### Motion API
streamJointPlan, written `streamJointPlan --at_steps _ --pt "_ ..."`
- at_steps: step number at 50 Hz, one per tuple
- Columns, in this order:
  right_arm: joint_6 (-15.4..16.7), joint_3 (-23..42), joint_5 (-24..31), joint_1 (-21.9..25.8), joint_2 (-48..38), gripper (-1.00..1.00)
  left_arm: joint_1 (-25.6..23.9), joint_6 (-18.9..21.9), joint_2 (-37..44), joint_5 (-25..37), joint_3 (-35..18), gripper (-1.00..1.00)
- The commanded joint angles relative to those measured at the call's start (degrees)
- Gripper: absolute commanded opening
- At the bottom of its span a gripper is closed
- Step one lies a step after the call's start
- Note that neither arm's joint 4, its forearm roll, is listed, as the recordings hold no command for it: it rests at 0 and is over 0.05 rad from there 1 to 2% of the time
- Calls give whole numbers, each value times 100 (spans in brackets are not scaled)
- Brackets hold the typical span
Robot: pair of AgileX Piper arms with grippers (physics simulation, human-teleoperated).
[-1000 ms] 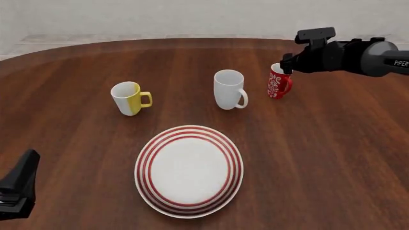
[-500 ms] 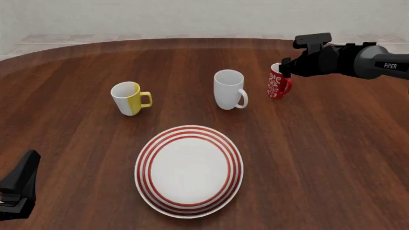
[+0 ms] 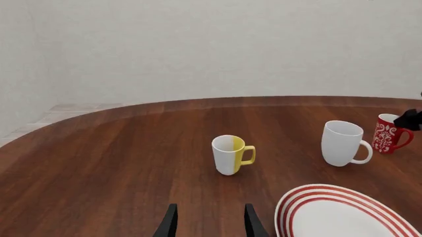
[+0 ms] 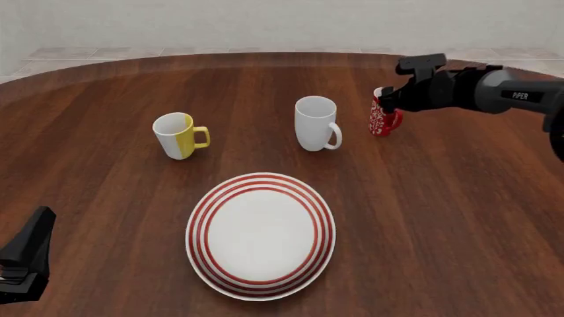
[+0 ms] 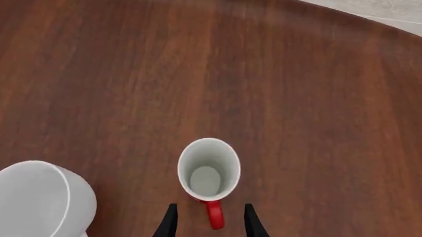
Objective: Pick up the red mug and put it on the plate
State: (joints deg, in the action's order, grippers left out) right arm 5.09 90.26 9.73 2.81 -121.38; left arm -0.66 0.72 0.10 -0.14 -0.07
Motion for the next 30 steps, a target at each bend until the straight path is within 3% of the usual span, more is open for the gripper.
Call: streamJointPlan --at_steps 1,30 --pt "8 4 -20 -8 -112 100 -2 -12 -9 0 7 100" --pt "137 -95 -129 -99 -270 100 16 -51 -4 -8 -50 100"
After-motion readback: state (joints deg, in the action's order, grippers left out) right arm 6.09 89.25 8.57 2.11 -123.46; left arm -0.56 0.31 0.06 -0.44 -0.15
